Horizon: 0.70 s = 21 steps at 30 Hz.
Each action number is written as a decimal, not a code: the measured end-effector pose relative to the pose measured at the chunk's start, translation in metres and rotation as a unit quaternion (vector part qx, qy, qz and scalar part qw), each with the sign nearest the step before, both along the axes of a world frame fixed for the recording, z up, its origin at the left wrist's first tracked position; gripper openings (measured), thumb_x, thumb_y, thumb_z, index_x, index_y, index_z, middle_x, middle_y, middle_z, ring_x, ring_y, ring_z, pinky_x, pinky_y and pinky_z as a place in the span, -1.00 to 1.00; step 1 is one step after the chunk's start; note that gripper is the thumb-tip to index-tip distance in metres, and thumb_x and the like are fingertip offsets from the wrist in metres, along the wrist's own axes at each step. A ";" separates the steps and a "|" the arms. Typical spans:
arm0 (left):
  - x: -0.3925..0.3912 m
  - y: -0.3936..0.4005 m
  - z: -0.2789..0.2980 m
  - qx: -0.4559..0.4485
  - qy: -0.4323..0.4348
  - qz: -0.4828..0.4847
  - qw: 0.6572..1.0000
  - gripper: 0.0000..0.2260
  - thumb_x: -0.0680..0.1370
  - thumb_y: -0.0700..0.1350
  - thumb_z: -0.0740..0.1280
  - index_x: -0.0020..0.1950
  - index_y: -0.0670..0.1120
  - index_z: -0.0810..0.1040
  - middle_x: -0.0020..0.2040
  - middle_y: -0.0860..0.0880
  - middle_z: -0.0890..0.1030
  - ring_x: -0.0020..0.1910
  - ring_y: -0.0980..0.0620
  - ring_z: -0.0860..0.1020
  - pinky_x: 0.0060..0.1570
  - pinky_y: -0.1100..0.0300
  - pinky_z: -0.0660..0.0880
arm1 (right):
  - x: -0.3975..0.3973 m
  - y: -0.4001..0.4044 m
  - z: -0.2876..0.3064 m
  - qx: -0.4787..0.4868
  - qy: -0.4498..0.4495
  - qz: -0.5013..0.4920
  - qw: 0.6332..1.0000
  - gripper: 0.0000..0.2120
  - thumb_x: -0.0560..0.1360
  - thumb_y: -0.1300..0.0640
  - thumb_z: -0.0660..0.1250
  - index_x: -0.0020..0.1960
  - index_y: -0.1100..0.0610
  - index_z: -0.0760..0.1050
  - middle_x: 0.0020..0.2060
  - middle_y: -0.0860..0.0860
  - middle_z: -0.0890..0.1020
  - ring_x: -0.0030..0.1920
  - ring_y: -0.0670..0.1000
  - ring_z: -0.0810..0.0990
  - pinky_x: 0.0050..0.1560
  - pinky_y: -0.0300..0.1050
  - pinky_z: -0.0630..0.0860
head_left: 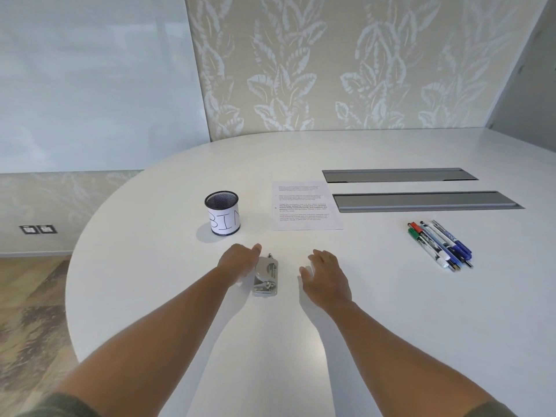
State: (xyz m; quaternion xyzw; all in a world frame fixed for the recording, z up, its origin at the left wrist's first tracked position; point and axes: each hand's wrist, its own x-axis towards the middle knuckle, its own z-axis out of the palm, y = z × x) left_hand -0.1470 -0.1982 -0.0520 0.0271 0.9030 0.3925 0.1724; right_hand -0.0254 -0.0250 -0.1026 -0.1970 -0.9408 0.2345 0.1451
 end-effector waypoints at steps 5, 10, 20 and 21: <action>0.008 -0.009 -0.005 0.004 -0.043 0.002 0.999 -0.60 0.56 0.18 0.26 -0.16 -0.17 0.49 -0.33 -0.10 0.50 -0.34 -0.10 0.45 -0.18 0.17 0.39 | 0.006 -0.013 -0.007 -0.002 -0.017 0.005 1.000 -0.59 0.62 -0.03 0.11 0.40 0.10 0.40 0.51 -0.02 0.30 0.54 -0.01 0.11 0.48 -0.07 0.15; 0.014 -0.011 -0.003 0.025 -0.079 -0.007 0.997 -0.58 0.53 0.18 0.35 0.01 -0.21 0.58 -0.24 -0.07 0.50 -0.33 -0.01 0.46 -0.26 0.25 0.42 | 0.012 -0.019 -0.014 0.011 -0.046 0.029 0.998 -0.61 0.64 0.01 0.02 0.38 0.11 0.38 0.57 0.04 0.15 0.57 0.04 -0.01 0.54 -0.06 -0.04; 0.019 -0.010 -0.006 0.066 -0.118 -0.001 0.991 -0.72 0.52 -0.06 0.38 0.11 -0.24 0.59 -0.01 -0.18 0.70 -0.11 -0.09 0.70 0.08 0.06 0.63 | 0.017 -0.020 -0.012 0.037 -0.047 0.032 0.998 -0.58 0.64 0.00 0.01 0.42 0.10 0.35 0.57 0.05 0.14 0.58 0.04 0.00 0.55 -0.06 -0.07; 0.019 -0.010 -0.005 0.074 -0.124 0.001 0.990 -0.73 0.52 -0.09 0.38 0.11 -0.25 0.59 -0.01 -0.18 0.70 -0.14 -0.07 0.69 0.04 0.09 0.64 | 0.017 -0.020 -0.012 0.038 -0.046 0.032 0.998 -0.58 0.63 0.00 0.01 0.42 0.10 0.35 0.57 0.05 0.15 0.58 0.04 0.01 0.55 -0.06 -0.06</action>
